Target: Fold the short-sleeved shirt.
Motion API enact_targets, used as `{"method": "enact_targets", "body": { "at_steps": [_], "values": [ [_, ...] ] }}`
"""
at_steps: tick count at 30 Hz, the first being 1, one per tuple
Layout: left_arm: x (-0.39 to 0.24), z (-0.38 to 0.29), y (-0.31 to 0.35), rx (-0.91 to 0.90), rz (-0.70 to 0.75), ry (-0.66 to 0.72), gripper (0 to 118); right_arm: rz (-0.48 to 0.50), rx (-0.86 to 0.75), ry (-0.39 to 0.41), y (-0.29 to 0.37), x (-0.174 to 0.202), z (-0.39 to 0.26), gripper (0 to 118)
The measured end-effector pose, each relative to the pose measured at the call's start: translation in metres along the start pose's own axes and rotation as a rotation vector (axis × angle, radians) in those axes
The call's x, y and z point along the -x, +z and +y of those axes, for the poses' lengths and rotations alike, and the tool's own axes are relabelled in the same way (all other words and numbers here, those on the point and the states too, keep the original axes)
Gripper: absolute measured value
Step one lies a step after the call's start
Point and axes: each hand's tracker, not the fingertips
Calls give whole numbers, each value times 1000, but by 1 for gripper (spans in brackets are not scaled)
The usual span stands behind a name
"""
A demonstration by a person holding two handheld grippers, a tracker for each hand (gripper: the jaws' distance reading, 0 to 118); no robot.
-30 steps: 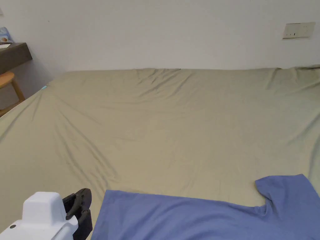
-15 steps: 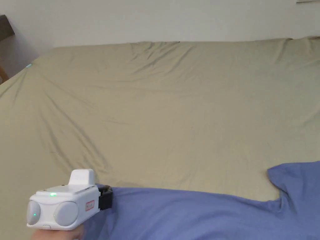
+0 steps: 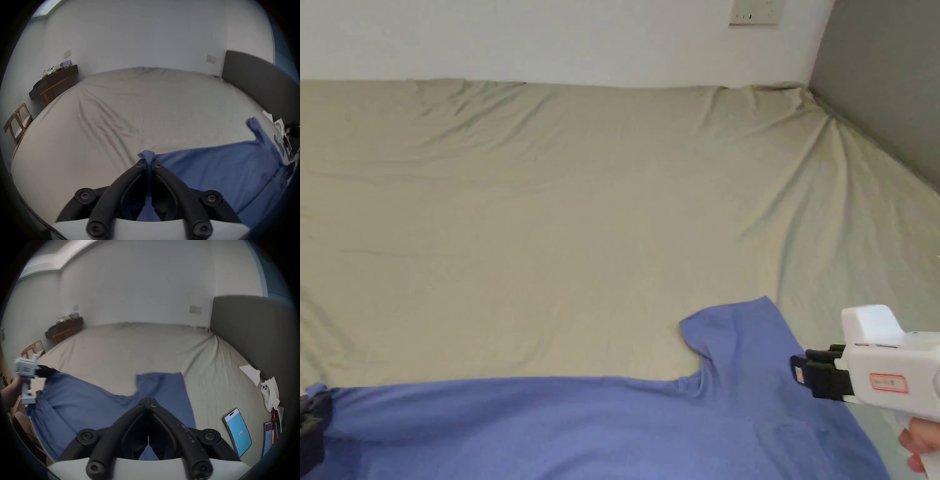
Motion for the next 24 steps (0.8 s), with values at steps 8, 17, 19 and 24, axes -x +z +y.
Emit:
{"method": "enact_targets", "body": {
  "at_steps": [8,17,19,24],
  "values": [
    [-8,-6,0,32,0,-27,4,-50,149,17,-46,-8,6,96],
    [0,9,21,5,-7,-6,4,21,-15,5,8,-2,5,3],
    [5,15,37,-13,-15,4,4,50,-72,8,33,2,0,3],
    [24,11,97,-43,-62,6,4,92,-170,47,122,13,-34,3]
  ]
}}
